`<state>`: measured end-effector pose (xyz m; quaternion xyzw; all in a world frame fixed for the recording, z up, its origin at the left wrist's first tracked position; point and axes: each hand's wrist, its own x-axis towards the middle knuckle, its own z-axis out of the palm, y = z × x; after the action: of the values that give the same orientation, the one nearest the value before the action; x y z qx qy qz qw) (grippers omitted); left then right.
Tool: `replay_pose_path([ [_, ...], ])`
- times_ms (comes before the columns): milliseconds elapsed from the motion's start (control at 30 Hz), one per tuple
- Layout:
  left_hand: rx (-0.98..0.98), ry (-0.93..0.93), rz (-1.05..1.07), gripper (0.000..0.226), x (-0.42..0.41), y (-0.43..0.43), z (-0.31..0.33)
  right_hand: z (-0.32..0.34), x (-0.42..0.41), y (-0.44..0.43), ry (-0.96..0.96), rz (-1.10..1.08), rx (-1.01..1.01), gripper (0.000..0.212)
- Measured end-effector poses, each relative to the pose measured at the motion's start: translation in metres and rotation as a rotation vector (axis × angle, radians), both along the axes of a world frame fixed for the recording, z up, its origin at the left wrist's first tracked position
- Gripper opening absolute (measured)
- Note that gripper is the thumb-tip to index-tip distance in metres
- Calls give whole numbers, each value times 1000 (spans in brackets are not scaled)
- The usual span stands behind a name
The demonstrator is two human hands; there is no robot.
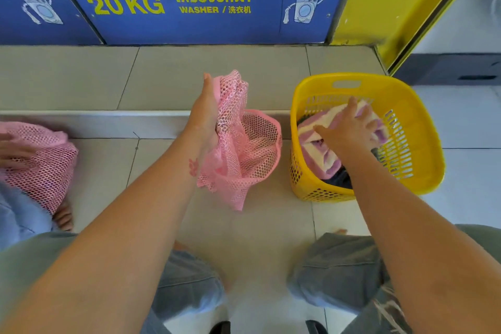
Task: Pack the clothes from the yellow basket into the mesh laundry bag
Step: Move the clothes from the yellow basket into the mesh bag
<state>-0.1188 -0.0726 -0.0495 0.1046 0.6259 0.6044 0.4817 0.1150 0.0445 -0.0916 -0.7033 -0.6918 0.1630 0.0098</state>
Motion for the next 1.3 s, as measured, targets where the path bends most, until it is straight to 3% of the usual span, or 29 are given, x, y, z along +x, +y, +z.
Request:
replay_pose_path([
  [133,6,-48,10,66,4,10,-12,-20,11,19,-144,51,2,123],
  [267,2,-85,18,61,3,16,-24,-34,13,37,-143,21,-113,120],
  [400,8,-83,15,60,3,21,-29,-44,16,42,-127,47,-178,82],
  [500,11,-81,0,60,3,21,-30,-42,13,41,-109,85,-59,47],
  [567,7,-88,2,61,1,19,-28,-32,9,39,-68,74,36,35],
  [833,15,-68,23,61,-7,2,-8,47,-16,29,391,-51,400,32],
  [1000,53,-17,24,60,-14,-7,4,100,-37,13,711,113,523,21],
  [1167,111,-36,56,63,-22,-9,12,127,-77,-20,950,263,673,28],
  [1233,90,-48,63,65,-24,-11,16,116,-98,-37,1004,290,653,30],
  [1300,95,-48,77,65,-26,-12,15,87,-120,-58,1024,247,498,31],
])
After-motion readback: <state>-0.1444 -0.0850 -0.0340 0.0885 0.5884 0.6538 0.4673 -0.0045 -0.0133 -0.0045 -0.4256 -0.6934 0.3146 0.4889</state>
